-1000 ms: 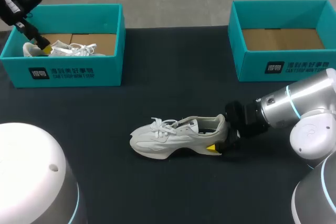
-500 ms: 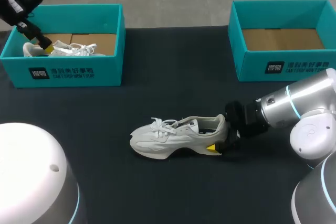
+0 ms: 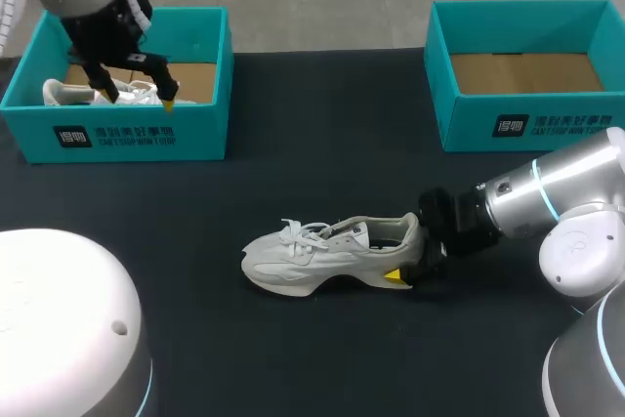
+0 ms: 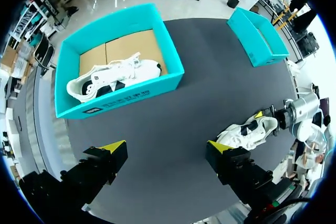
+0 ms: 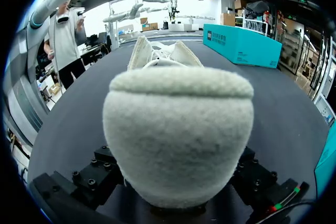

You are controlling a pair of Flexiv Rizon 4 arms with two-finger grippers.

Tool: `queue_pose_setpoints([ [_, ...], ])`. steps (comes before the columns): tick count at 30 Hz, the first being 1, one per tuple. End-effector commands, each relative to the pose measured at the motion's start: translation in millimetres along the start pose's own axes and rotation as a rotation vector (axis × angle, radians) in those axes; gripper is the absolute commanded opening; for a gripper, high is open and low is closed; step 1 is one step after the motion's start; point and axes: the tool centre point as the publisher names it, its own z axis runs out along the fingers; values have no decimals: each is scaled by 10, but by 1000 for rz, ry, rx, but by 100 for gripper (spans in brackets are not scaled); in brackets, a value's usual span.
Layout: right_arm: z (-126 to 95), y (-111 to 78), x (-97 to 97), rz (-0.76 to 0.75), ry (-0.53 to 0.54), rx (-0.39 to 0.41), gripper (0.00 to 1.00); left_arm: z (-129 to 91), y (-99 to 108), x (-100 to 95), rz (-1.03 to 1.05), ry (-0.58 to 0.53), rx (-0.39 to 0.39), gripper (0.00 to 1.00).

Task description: Take the shoe out of the shoebox, open the shoe tongue, remove and reinsert the insole, then place the shoe into the shoebox

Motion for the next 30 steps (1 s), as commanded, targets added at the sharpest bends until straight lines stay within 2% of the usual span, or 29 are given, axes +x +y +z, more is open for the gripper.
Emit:
queue_pose_setpoints([
  [1,30,-12,8,0,-2,2,0,74,22,291,-29,-62,-4,100],
  [14,30,-12,8,0,-2,2,0,220,231,1035,-132,-56,-22,100],
  [25,30,-12,8,0,-2,2,0,349,499,1651,-63,-54,-76,100],
  [27,30,-12,8,0,-2,2,0,374,543,1740,-28,-55,-88,100],
  [30,30,-12,8,0,-2,2,0,374,543,1740,-28,-55,-88,100],
])
